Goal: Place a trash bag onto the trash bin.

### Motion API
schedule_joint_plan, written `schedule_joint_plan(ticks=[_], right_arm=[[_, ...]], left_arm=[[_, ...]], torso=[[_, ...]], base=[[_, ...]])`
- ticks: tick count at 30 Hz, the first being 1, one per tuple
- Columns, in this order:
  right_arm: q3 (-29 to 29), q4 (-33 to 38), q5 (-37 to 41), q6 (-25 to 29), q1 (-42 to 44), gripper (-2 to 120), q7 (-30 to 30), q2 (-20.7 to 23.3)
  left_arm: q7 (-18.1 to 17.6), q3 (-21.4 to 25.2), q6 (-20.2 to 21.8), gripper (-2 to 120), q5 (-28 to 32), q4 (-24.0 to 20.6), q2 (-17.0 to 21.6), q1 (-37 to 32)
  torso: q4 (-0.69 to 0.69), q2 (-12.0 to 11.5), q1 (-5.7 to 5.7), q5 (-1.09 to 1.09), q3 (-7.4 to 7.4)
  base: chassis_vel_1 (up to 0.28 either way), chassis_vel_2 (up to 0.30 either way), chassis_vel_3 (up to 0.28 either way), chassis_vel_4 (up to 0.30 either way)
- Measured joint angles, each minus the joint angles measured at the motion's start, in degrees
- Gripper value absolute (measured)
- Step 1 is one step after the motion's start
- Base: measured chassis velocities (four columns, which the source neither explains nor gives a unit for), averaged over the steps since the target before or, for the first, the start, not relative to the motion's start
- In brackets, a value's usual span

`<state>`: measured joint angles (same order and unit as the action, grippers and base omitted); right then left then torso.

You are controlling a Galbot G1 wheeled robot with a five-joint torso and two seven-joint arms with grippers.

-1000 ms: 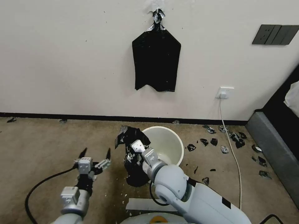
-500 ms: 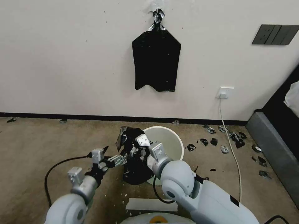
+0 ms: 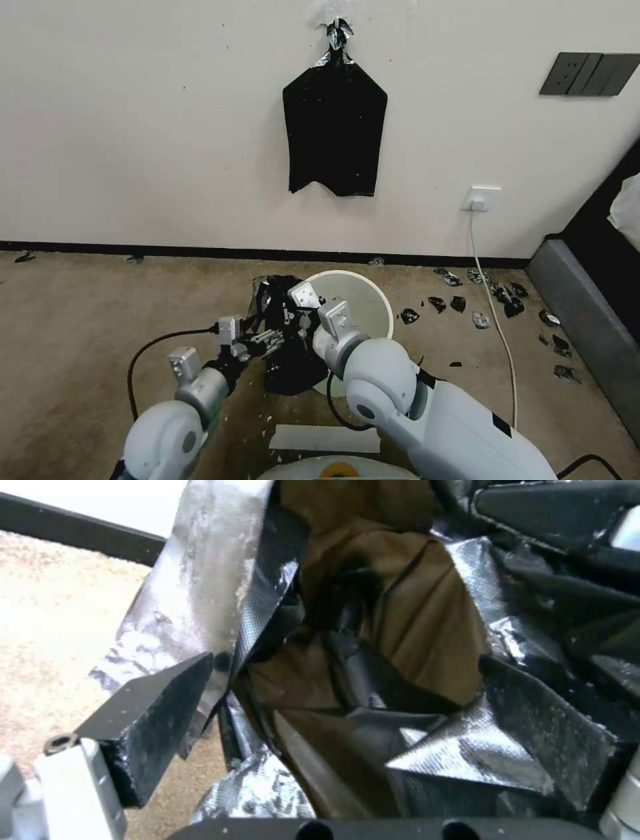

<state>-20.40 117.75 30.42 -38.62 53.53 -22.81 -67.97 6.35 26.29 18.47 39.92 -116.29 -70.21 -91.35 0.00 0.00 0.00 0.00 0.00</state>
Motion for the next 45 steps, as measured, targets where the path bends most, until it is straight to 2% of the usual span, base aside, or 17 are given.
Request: schedule_joint_plan(ticks=[8, 11, 22, 37, 41, 44, 45], right_arm=[[0.05, 0.59, -0.15, 0.06, 0.53, 0, 0.0, 0.07], [0.12, 1.19, -0.14, 0.07, 0.73, 0, 0.01, 0.54], [1.14, 1.32, -0.05, 0.19, 0.92, 0, 0.1, 0.94], [1.68, 4.59, 1.1, 0.04, 2.41, 0, 0.59, 3.11], [1.72, 4.59, 1.13, 0.02, 2.45, 0, 0.61, 3.12], [1.73, 4.64, 1.14, 0.01, 2.53, 0, 0.61, 3.24], [1.73, 4.64, 1.14, 0.01, 2.53, 0, 0.61, 3.24]], left_arm=[[-0.69, -1.32, -0.16, 95, 4.95, 1.22, -0.98, 1.03], [-2.71, -2.81, 0.35, 95, 6.13, 2.25, -2.61, 1.97], [-3.08, -2.58, 0.23, 94, 5.47, 2.84, -3.23, 1.49], [-4.58, -3.64, 0.23, 94, 5.34, 6.44, -4.43, 4.9], [-4.81, -3.64, 0.38, 91, 5.34, 7.46, -4.59, 5.53], [-4.94, -3.74, 0.63, 79, 5.32, 8.46, -4.68, 6.54], [-4.94, -3.74, 0.63, 79, 5.32, 8.46, -4.68, 6.54]], torso=[[0.0, 0.0, 0.0, 0.0, 0.0], [0.0, 0.0, 0.0, 0.0, 0.0], [0.0, 0.01, 0.0, 0.0, -0.01], [0.0, 0.01, 0.0, 0.0, 0.0], [0.0, 0.01, 0.0, 0.0, 0.0], [0.0, 0.01, 0.0, 0.0, 0.0], [0.0, 0.01, 0.0, 0.0, 0.0]], base=[[0.0, 0.0, 0.0, 0.0], [0.0, 0.0, 0.0, 0.0], [0.0, 0.0, 0.0, 0.0], [0.0, 0.0, 0.0, 0.0], [0.0, 0.0, 0.0, 0.0], [0.0, 0.0, 0.0, 0.0], [0.0, 0.0, 0.0, 0.0]])
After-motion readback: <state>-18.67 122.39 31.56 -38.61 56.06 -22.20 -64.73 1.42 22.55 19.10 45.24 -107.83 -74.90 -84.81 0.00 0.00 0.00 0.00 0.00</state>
